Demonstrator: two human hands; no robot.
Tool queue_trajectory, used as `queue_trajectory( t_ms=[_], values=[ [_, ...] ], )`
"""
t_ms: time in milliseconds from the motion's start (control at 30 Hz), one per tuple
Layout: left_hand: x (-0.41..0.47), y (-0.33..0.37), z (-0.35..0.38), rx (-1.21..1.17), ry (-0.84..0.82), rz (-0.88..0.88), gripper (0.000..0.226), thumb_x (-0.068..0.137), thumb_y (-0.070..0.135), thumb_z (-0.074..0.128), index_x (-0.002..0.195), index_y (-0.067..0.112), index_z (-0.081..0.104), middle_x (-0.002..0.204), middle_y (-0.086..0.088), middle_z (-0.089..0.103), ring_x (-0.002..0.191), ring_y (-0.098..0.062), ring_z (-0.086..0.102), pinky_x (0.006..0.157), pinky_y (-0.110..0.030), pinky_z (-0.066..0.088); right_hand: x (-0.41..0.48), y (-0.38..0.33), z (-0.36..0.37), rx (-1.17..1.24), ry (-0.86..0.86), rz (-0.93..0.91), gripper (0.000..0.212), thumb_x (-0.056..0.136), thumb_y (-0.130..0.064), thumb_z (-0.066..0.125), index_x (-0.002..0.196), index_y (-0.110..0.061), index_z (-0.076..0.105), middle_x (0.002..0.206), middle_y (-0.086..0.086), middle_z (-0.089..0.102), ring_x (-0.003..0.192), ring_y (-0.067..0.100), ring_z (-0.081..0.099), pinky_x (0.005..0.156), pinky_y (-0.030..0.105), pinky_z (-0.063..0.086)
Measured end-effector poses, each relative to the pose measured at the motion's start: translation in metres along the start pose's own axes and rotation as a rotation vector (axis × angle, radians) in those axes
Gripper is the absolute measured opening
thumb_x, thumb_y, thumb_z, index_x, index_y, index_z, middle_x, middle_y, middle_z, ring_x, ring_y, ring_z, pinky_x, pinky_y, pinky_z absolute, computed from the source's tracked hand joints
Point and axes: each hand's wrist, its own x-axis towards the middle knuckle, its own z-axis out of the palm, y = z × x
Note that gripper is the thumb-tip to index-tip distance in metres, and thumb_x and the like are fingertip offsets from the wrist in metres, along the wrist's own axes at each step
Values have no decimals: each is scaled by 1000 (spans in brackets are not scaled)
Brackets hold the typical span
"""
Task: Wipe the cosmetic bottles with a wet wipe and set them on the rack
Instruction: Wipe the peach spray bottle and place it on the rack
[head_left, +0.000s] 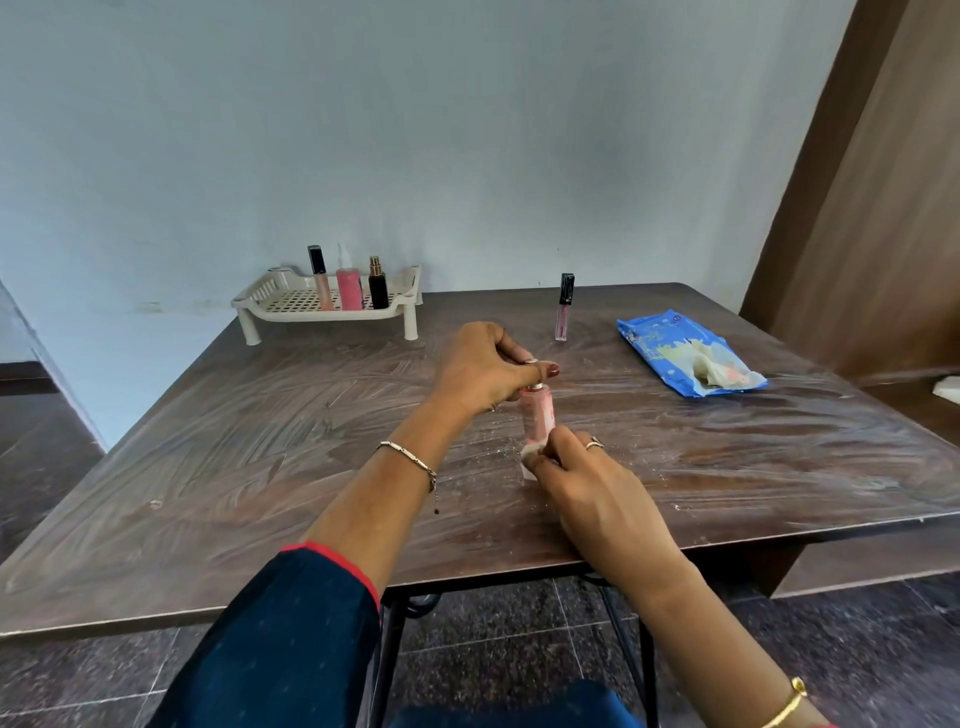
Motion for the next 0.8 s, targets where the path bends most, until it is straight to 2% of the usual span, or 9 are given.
queue_trajectory(
  t_ms=[200, 300, 467, 567, 667, 800],
  values=[
    [1, 7, 10, 60, 18, 20, 31, 65, 30, 86, 68, 16, 60, 71, -5, 70, 72, -23, 72, 69, -45, 60, -1, 4, -2, 47, -133, -3, 25, 67, 2, 72, 89, -8, 67, 93, 8, 53, 59, 25, 54, 39, 32, 34],
    [2, 8, 11, 62, 19, 6, 31, 65, 29, 86, 68, 15, 59, 69, -4, 70, 71, -23, 72, 69, -46, 60, 3, 9, -3, 94, -95, 41, 28, 73, -4, 72, 98, -12, 66, 95, 5, 52, 63, 25, 55, 41, 33, 35],
    [2, 9, 10, 5, -1, -21, 30, 65, 23, 87, 72, 9, 62, 71, -8, 71, 69, -23, 73, 70, -44, 60, 20, 16, -6, 198, 29, 109, 42, 72, -3, 75, 110, -15, 63, 101, 5, 53, 66, 28, 56, 41, 34, 40],
    [0, 8, 8, -22, -3, -19, 27, 66, 19, 86, 73, 8, 63, 74, -10, 70, 71, -23, 72, 70, -43, 60, 24, 17, -6, 241, 93, 126, 36, 79, -6, 73, 113, -14, 63, 107, 5, 53, 69, 27, 57, 44, 36, 45],
    [1, 4, 4, -57, -5, -27, 26, 68, 18, 85, 75, 8, 62, 75, -9, 70, 72, -20, 72, 72, -43, 60, 24, 17, -3, 343, 121, 122, 27, 78, -2, 69, 103, -13, 67, 95, 6, 54, 66, 28, 56, 45, 39, 47],
    [5, -7, -5, -89, 9, -74, 25, 69, 18, 83, 77, 9, 61, 81, -9, 69, 75, -20, 71, 73, -39, 60, 14, 16, 1, 344, -28, 98, 22, 75, -6, 68, 95, -15, 70, 88, 2, 50, 64, 27, 56, 49, 39, 48]
  ],
)
